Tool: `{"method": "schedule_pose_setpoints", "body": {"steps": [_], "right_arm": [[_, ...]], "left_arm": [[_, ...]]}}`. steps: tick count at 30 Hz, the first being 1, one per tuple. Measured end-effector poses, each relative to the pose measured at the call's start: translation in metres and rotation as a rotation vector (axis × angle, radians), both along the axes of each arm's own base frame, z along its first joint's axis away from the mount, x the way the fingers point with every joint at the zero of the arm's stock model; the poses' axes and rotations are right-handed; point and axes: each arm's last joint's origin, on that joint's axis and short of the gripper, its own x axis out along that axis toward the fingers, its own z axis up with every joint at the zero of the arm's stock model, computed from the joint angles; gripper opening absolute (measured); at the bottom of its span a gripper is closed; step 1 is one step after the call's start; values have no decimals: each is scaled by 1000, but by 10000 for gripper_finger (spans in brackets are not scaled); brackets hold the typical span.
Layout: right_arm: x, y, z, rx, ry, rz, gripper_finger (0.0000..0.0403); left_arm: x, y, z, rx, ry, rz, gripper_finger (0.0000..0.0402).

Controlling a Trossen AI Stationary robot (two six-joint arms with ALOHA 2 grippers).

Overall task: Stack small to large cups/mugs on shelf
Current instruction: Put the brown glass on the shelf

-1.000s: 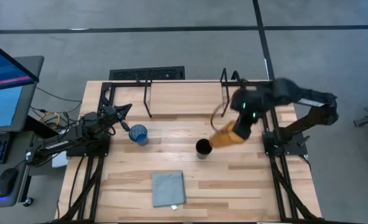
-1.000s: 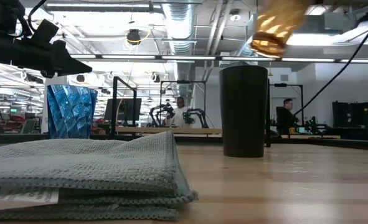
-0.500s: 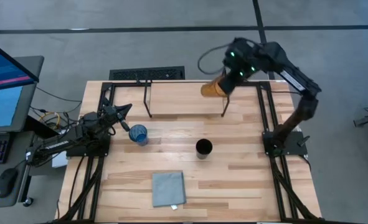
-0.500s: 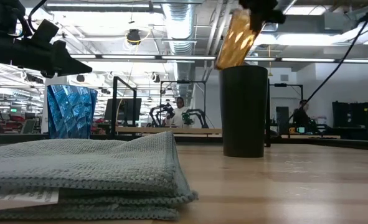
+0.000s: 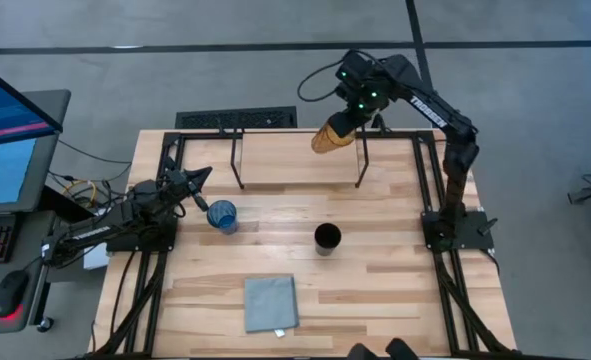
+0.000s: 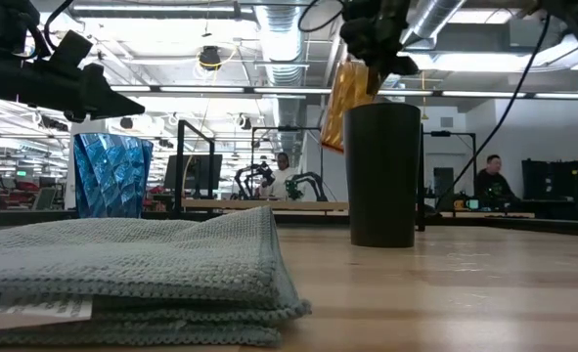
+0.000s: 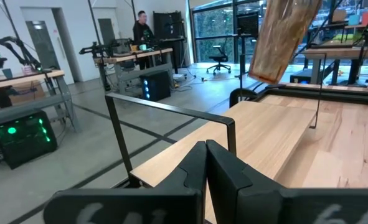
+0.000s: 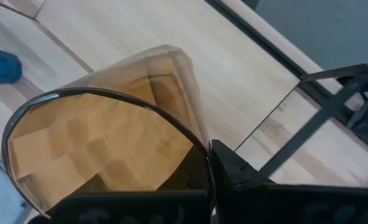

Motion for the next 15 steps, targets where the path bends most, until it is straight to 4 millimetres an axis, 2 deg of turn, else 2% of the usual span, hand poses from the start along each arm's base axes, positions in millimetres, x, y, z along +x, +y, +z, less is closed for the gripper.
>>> {"method": "schedule_pose_setpoints", "body": {"steps": [8,15], "right_arm": [[2,-17,-15,59,18,-81,11],[-6,-28,-21,127,9,-174,11]], "left_arm": [[0,0,0,0,0,-1,0],[0,0,0,0,0,-2,0]]}}
